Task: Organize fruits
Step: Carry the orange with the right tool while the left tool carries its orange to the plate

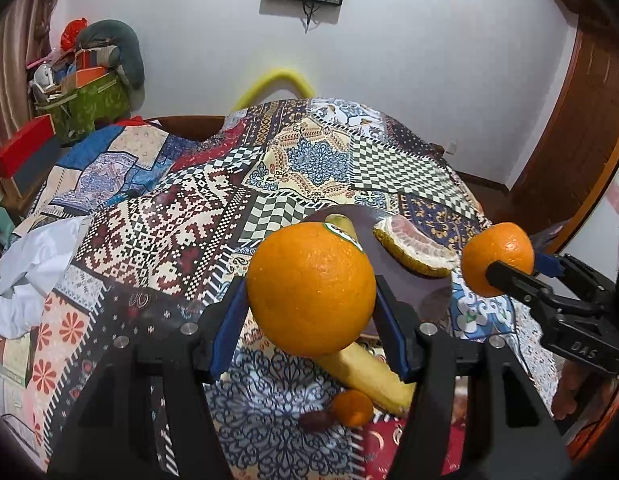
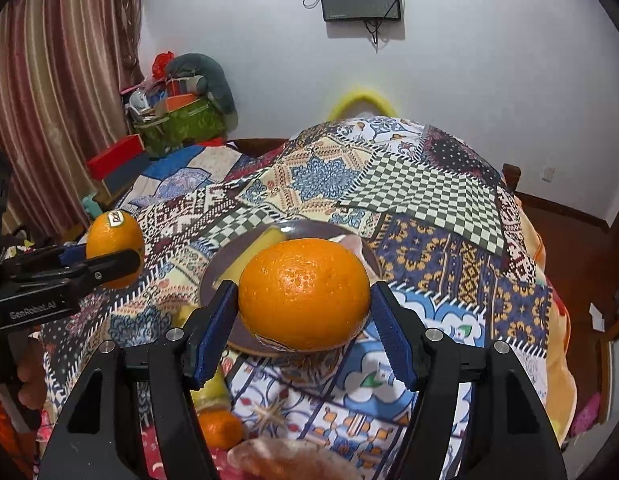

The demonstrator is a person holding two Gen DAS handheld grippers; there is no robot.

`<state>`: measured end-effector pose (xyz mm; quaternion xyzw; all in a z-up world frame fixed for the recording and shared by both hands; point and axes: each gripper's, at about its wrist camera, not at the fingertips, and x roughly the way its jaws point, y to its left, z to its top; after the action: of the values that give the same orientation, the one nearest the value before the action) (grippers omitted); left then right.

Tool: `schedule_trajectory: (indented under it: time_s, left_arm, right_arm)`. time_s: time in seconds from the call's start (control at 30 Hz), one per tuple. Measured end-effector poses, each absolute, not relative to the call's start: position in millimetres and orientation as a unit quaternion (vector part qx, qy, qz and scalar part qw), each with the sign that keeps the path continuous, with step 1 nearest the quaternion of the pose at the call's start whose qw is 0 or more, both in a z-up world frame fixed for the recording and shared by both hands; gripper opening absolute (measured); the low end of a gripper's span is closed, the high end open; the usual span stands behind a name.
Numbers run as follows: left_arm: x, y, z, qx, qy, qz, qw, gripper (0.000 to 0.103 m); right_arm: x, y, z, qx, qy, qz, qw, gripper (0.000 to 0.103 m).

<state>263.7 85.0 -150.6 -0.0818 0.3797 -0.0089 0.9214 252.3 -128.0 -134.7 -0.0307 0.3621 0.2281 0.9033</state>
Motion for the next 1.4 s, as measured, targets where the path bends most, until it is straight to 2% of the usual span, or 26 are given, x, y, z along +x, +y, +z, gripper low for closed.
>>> schedule_trajectory:
  time_s: [0.5,1.4]
  left_arm:
    - [320,85,-191,-0.061,0.420,-0.014,0.905,0.060]
    - [379,75,-216,-0.075,0.463,-0.050,0.882,0.061]
  right_arm:
    - [281,-120,-148,-0.036,0.368,0.232,0.900,0.064]
    - [353,-98,-169,-0.075,0.394,0.252,0.881,0.064]
